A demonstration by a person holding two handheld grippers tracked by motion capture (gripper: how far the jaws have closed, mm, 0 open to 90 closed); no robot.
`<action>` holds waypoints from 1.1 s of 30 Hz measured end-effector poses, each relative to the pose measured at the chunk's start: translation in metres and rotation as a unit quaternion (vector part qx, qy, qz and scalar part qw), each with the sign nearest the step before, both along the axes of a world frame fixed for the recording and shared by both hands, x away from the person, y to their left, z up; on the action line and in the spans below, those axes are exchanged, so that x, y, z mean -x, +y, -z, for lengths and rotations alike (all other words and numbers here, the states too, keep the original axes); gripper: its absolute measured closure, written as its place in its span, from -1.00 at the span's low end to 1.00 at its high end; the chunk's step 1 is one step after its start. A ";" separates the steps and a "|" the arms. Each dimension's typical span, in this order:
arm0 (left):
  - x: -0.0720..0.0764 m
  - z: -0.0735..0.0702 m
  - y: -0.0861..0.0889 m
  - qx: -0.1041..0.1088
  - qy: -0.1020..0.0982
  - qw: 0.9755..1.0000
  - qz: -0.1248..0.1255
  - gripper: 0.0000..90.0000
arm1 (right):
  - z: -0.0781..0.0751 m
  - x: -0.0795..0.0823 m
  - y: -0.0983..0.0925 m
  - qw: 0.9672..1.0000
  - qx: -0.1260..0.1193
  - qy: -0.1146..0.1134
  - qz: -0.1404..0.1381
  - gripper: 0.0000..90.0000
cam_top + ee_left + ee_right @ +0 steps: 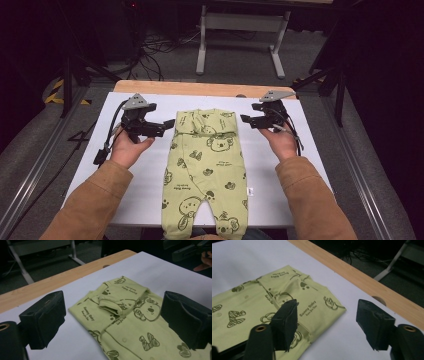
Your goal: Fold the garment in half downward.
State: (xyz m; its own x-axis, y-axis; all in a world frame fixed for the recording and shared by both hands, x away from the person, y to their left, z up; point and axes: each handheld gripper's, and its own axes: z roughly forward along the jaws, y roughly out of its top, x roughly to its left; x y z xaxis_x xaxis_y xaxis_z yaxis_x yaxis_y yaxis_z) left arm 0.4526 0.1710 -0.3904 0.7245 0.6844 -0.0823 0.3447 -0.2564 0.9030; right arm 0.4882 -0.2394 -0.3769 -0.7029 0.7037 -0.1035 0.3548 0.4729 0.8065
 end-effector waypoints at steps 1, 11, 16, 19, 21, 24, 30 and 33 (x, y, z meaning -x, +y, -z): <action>-0.002 -0.001 -0.002 -0.006 0.001 1.000 -0.003 -0.81 | 0.001 -0.001 -0.001 1.000 0.001 0.006 0.004 -0.32; -0.033 -0.002 -0.009 -0.026 0.023 0.999 -0.023 -0.69 | 0.008 -0.007 -0.002 0.999 -0.015 0.034 0.036 -0.65; -0.051 0.000 -0.008 -0.036 0.040 0.998 -0.038 -0.69 | 0.011 -0.015 0.002 0.997 -0.031 0.038 0.063 -0.59; -0.058 -0.001 -0.010 -0.038 0.047 0.998 -0.036 -0.69 | 0.011 -0.021 0.003 0.996 -0.050 0.079 0.002 -0.92; -0.062 -0.003 -0.012 -0.043 0.044 0.997 -0.040 -0.68 | 0.012 -0.022 0.008 0.998 -0.029 0.060 0.011 -0.87; -0.069 -0.005 -0.014 -0.050 0.047 0.997 -0.044 -0.66 | 0.012 -0.026 0.010 0.998 -0.029 0.055 0.023 -0.89; -0.082 -0.001 -0.016 -0.051 0.058 0.996 -0.053 -0.61 | 0.012 -0.033 0.013 0.998 -0.027 0.044 0.020 -0.85; -0.089 0.004 -0.017 -0.051 0.064 0.995 -0.058 -0.59 | 0.015 -0.037 0.017 0.999 -0.007 0.044 0.017 -0.82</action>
